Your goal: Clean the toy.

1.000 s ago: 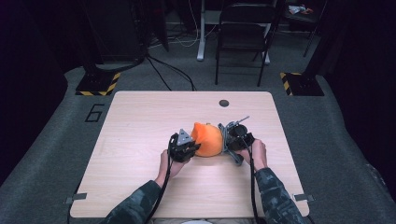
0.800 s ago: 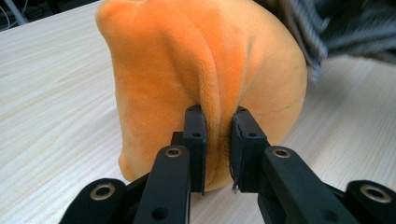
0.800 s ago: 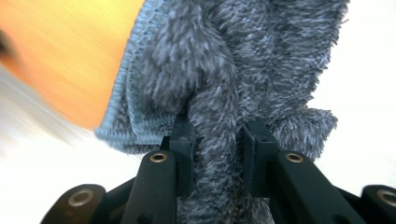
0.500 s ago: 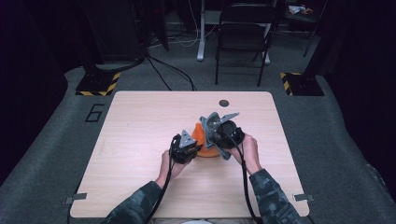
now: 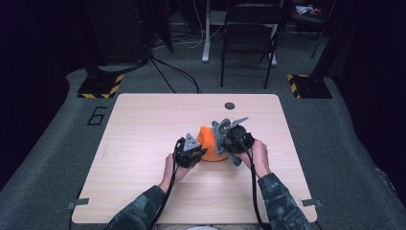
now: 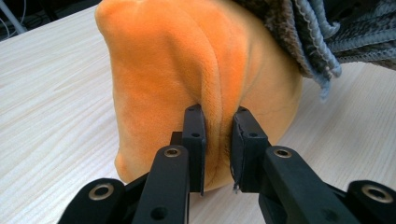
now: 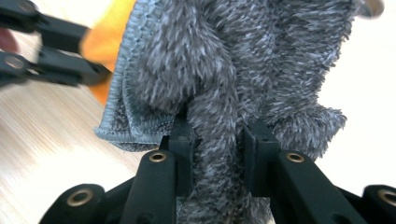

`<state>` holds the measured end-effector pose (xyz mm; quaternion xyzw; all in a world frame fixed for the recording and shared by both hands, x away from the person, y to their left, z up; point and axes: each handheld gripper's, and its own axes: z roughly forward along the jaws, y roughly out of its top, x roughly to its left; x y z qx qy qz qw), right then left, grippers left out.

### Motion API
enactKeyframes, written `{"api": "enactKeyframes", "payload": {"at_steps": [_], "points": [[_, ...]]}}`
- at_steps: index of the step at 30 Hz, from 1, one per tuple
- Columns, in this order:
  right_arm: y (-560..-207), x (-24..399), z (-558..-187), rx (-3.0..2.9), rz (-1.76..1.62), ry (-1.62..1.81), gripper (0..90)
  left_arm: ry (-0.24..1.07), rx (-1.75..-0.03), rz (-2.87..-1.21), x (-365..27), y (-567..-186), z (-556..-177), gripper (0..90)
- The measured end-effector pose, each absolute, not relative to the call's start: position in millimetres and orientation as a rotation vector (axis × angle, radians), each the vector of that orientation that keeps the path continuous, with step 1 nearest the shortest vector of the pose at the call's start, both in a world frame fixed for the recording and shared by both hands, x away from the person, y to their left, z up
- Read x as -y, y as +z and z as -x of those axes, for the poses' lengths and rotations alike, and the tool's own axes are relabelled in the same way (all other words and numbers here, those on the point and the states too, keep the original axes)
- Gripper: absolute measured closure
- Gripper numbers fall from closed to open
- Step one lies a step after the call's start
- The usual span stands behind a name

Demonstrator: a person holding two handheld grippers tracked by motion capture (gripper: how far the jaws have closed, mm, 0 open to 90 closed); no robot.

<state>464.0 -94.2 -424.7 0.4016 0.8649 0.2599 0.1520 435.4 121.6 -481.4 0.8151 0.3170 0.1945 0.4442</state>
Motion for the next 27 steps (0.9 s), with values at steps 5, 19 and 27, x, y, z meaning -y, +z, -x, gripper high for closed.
{"api": "enactKeyframes", "payload": {"at_steps": [5,19,27], "points": [[-433,105,-470,-2.501,-1.223,0.729,69.0,0.472,-0.807,-2.014,-124,-483,-437,77.6],[-489,118,-488,-2.536,-1.368,0.57,68.9,0.463,-0.834,-1.995,-128,-485,-439,77.6],[-482,117,-487,-2.528,-1.321,0.528,68.8,0.458,-0.841,-1.982,-130,-486,-440,77.6]]}}
